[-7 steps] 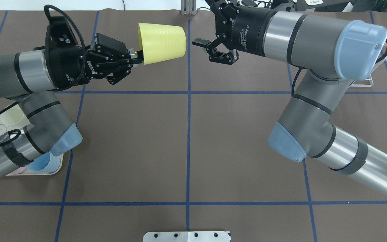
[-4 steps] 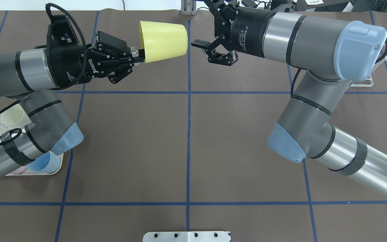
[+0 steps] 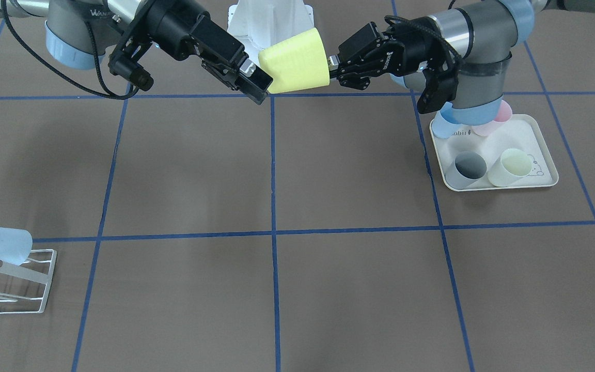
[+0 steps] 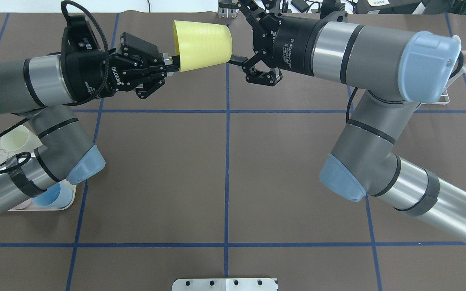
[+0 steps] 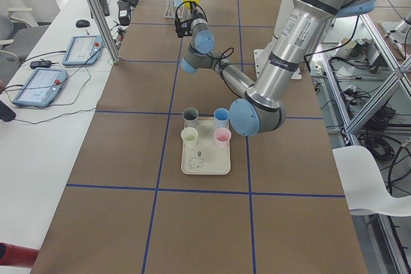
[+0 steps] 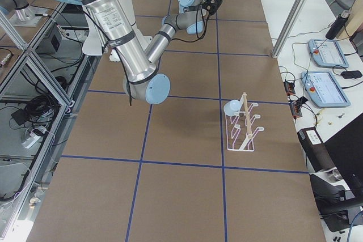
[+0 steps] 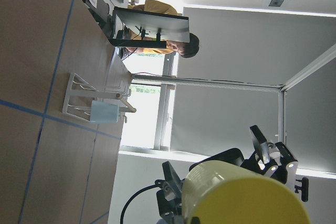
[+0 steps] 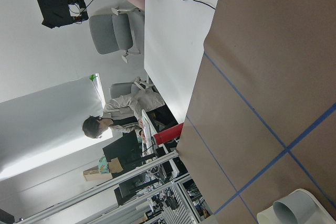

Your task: Transfer IKEA cup to right arm and place on rack

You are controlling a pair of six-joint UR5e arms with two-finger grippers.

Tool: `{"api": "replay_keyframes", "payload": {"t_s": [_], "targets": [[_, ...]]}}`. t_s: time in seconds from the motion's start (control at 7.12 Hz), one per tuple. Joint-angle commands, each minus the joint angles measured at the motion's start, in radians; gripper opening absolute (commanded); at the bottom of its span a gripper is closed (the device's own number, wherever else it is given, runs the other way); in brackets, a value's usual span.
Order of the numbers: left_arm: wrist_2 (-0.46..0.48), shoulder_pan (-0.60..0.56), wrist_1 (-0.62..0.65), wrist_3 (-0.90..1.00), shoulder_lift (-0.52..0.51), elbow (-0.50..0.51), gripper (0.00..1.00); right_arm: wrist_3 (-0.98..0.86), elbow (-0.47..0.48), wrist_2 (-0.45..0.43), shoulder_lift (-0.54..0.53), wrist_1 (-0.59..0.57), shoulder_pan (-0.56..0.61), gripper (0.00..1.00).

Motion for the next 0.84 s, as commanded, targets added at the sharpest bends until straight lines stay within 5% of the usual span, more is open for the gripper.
{"api": "replay_keyframes", "payload": {"t_s": [0.0, 0.7], "targets": [[0.002, 0.000, 0.000, -0.005, -0.025, 0.019, 0.00, 0.000, 0.003, 0.000, -0.001, 0.002, -0.008, 1.00], [0.006, -0.001, 0.002, -0.015, -0.024, 0.026, 0.00, 0.000, 0.017, 0.002, -0.006, 0.002, -0.014, 1.00]]}}
